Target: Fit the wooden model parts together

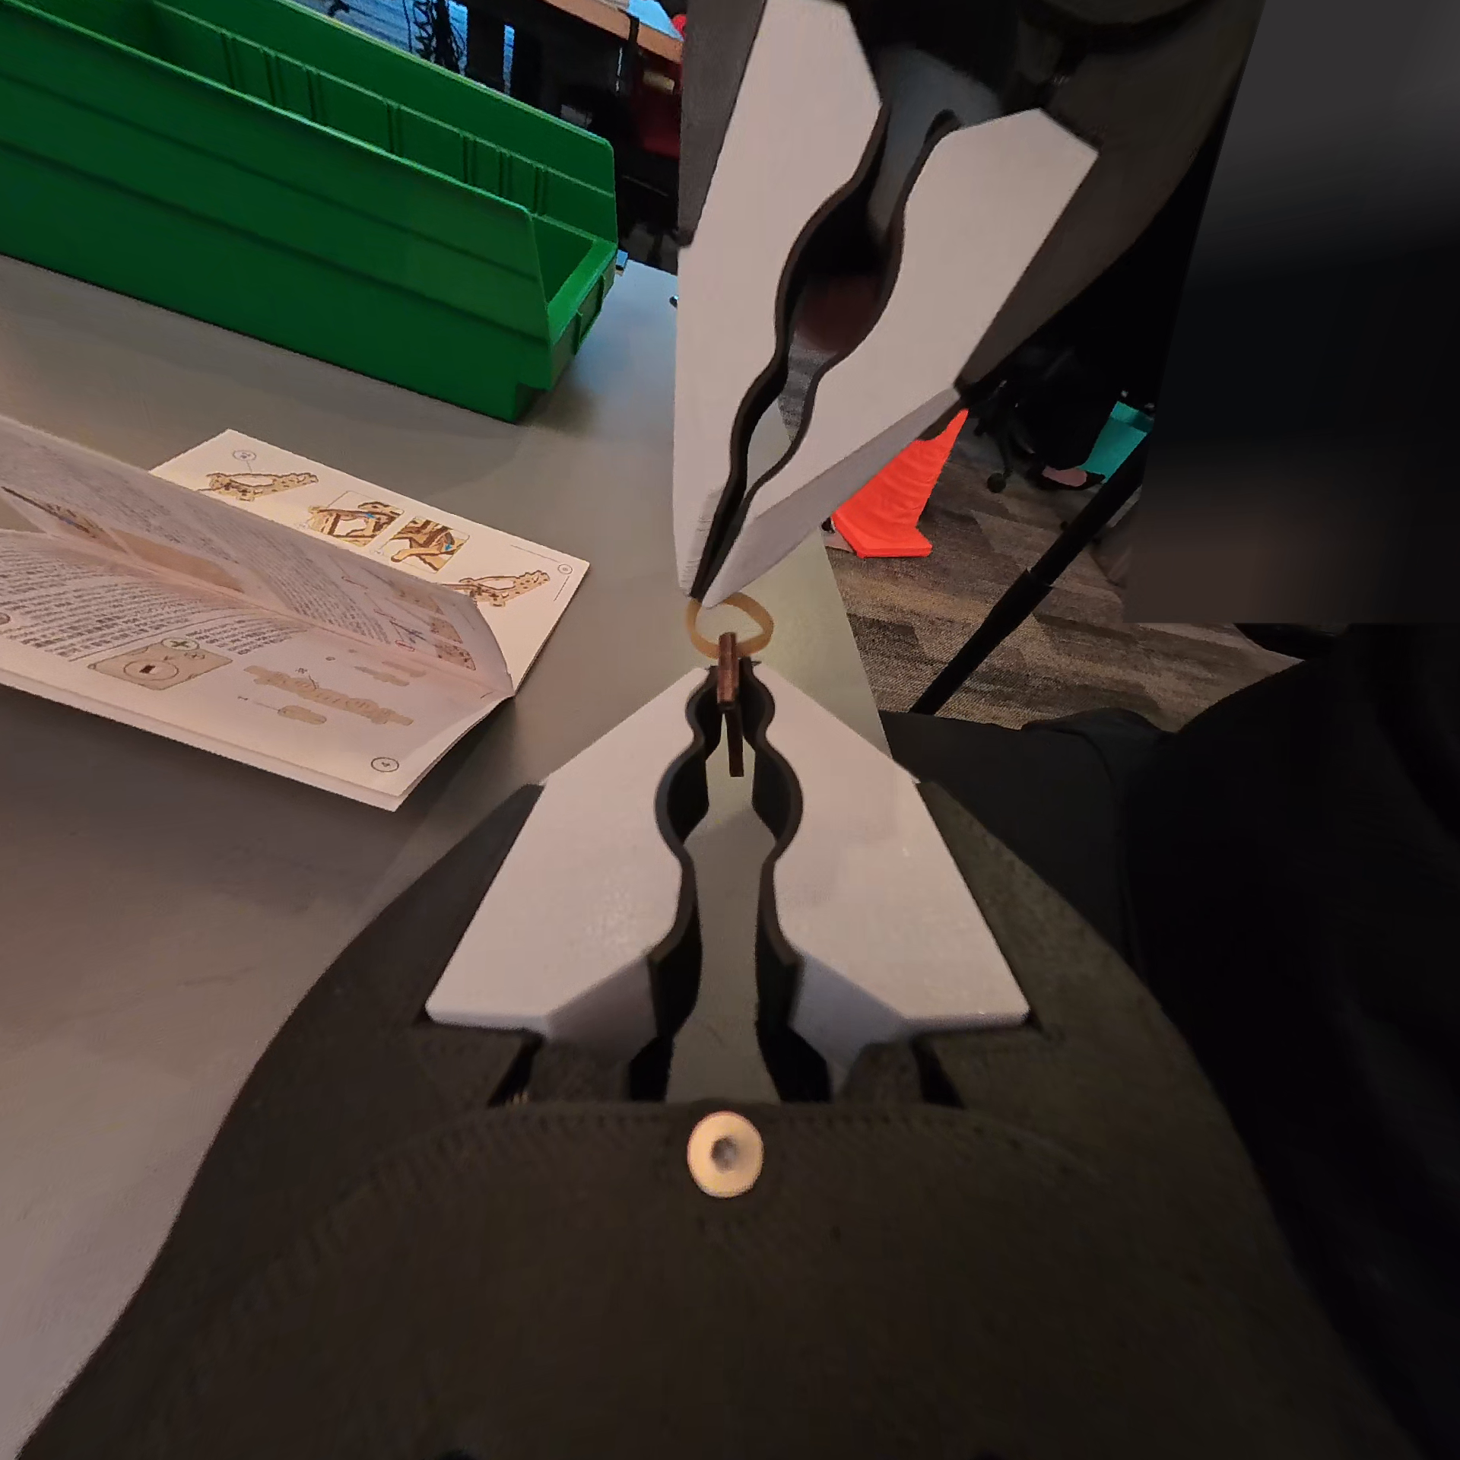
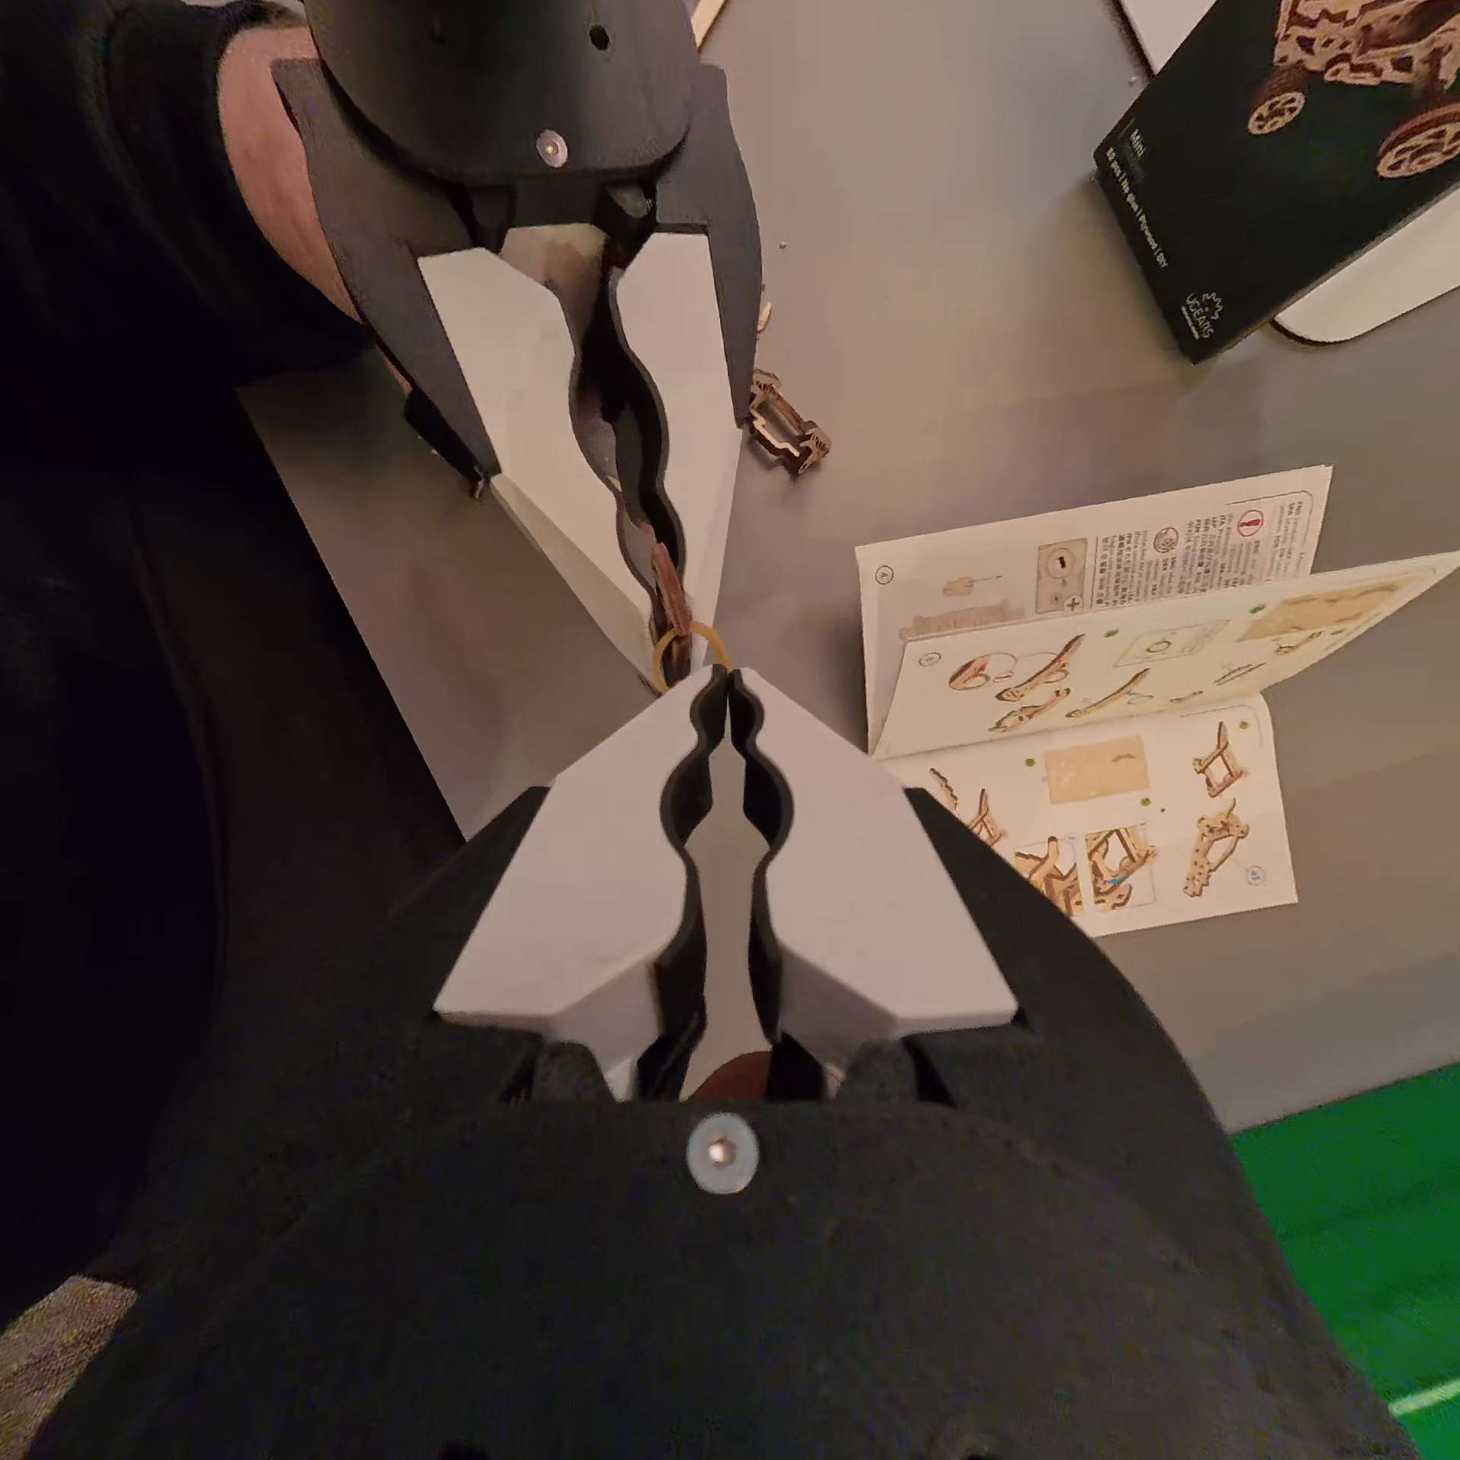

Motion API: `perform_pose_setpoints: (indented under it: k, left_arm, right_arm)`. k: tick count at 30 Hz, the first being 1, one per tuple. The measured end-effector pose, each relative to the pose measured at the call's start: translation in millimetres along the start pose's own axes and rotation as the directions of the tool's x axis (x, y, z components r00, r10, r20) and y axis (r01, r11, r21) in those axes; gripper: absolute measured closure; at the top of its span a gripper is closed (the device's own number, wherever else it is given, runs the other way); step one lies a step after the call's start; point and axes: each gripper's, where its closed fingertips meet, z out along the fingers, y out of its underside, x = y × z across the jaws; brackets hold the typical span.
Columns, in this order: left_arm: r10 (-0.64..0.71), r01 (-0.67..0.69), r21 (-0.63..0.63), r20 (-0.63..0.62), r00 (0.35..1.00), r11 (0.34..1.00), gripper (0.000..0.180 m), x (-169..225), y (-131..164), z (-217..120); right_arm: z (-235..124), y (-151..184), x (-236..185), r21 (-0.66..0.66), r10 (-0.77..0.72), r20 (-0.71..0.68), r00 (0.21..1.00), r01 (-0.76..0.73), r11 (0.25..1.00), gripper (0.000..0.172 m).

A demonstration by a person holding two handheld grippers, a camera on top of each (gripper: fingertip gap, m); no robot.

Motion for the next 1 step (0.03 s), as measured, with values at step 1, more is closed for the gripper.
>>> perform_pose_setpoints:
  k: [1]
  left_arm:
    - [0.001,-0.001,-0.003,0.004,1.0,1.0,0.179,0.0,0.0,0.4]
  right_arm:
    - [-0.5,0.1,1.2,-0.012,-0.006,-0.01,1.0,0.006,1.0,0.172]
